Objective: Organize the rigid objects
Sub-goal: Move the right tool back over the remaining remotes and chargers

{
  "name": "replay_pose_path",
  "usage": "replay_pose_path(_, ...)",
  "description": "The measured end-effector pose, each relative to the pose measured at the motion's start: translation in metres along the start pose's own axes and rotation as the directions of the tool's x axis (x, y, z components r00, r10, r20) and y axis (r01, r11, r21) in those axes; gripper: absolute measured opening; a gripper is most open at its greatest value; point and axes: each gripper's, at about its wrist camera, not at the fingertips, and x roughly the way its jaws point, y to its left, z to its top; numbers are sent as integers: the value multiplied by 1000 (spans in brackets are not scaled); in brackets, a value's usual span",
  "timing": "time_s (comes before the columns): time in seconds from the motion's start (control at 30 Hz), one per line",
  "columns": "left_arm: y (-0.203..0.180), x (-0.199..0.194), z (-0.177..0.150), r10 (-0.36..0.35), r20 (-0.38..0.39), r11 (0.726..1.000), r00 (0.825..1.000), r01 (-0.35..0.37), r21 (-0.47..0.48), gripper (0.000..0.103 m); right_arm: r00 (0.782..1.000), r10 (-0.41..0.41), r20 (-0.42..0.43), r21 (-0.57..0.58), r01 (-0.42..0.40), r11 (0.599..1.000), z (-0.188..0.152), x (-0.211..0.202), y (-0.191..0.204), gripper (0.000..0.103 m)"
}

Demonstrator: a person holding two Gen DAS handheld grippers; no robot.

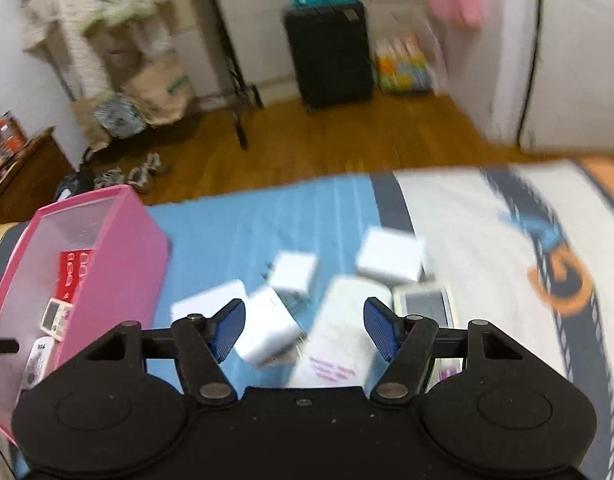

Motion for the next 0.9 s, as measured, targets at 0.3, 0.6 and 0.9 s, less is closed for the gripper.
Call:
replay_pose_path(0.3, 5, -12, 5, -32, 26, 999, 999, 33, -43, 88, 993, -30, -116, 25, 33, 999, -16, 41, -16, 70)
replay_pose_path(0.6, 10, -15, 1, 69, 32, 994, 997, -66, -87, 59, 985, -35, -171, 53, 44, 998, -18, 61, -22, 70)
replay_pose_path(0.9, 13, -15, 1, 76, 24, 992, 997, -73, -98, 6, 992, -53, -113, -54, 47, 997, -26, 58, -16, 67)
